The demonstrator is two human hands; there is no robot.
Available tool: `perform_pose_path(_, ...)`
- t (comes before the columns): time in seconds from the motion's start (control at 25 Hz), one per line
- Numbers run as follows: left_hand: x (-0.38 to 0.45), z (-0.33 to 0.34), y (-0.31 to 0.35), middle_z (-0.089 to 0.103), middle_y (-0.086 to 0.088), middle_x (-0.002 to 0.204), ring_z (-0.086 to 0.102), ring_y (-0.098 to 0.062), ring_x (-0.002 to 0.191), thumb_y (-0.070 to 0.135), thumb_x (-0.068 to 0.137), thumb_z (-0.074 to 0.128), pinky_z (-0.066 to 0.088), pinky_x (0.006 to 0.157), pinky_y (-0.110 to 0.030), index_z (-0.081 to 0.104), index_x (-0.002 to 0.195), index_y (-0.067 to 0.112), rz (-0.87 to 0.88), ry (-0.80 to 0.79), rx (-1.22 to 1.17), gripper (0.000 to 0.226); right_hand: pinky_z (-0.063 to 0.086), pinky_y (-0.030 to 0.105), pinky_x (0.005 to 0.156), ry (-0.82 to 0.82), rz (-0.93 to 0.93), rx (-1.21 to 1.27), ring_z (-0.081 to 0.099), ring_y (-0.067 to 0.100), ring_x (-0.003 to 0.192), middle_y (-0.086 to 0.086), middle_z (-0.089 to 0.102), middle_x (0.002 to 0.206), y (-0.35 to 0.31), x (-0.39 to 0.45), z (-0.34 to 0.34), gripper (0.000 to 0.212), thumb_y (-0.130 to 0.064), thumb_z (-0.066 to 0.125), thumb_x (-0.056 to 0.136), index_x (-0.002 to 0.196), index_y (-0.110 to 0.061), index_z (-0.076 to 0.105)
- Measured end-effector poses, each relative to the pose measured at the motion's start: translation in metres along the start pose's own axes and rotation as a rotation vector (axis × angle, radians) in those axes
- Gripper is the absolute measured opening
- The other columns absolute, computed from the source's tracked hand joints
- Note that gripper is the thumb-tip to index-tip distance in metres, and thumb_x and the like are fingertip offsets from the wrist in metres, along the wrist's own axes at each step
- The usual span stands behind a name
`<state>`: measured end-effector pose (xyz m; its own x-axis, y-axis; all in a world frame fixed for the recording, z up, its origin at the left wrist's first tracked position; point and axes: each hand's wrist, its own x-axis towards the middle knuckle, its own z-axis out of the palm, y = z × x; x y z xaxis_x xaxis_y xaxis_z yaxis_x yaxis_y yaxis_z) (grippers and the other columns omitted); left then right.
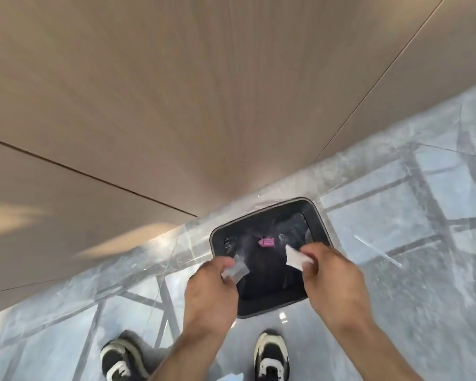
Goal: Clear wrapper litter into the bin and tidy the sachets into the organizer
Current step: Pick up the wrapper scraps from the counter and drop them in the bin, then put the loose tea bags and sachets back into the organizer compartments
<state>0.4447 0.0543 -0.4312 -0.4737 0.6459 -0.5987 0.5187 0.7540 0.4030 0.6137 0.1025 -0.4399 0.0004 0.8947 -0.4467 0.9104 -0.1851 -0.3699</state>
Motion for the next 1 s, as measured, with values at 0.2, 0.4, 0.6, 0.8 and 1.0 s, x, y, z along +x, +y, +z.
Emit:
perform_pose_path(0.2,-0.01,-0.004,-0.009,0.029,0.018,0.153,0.033,-0.004,0.138,0.03,0.093,0.047,0.022,0.111,-0.019,0.037,0.141,0.034,0.14,-0.131,0.107,0.049,0.045,0.028,0.084,-0.067,-0.007,0.0,0.061,0.014,0.103,-0.008,0.058,0.126,0.009,-0.013,0.0,0.04,-0.03,0.049,0.089,0.129,-0.029,0.049)
perform_pose_path(0.4,-0.042,-0.046,-0.004,0.014,0.009,0.16,0.01,-0.013,0.148,0.043,0.094,0.028,0.002,0.117,-0.024,0.028,0.147,0.025,0.25,0.07,0.438,0.056,0.05,0.04,0.086,0.174,-0.154,-0.061,0.063,0.029,0.107,0.005,0.069,0.116,-0.007,-0.052,-0.051,0.042,-0.04,0.043,0.089,0.112,-0.015,0.067)
perform_pose_path(0.6,-0.108,-0.141,0.031,0.056,-0.011,0.136,0.032,-0.026,0.133,0.048,0.094,0.01,0.009,0.111,-0.037,0.063,0.121,0.01,0.462,0.311,0.394,0.071,0.023,0.045,0.103,0.257,-0.275,-0.143,0.031,0.025,0.132,0.009,0.053,0.138,-0.067,-0.099,-0.127,0.073,-0.059,0.014,0.09,0.128,-0.014,0.057)
perform_pose_path(0.8,-0.174,-0.25,0.056,0.041,-0.008,0.149,0.025,-0.027,0.142,0.047,0.094,0.02,0.013,0.115,-0.049,0.047,0.134,0.016,0.553,0.574,0.448,0.057,0.019,0.05,0.11,0.336,-0.381,-0.187,0.024,0.027,0.141,0.007,0.034,0.151,-0.147,-0.147,-0.221,0.071,-0.059,0.016,0.089,0.14,-0.018,0.041)
perform_pose_path(1.0,-0.254,-0.366,0.06,0.033,-0.007,0.154,0.017,-0.028,0.146,0.046,0.094,0.023,0.013,0.115,-0.054,0.042,0.139,0.017,0.482,0.761,0.422,0.057,0.011,0.052,0.115,0.429,-0.558,-0.147,0.008,0.023,0.145,0.003,0.018,0.158,-0.237,-0.214,-0.308,0.074,-0.063,0.011,0.087,0.147,-0.021,0.024)
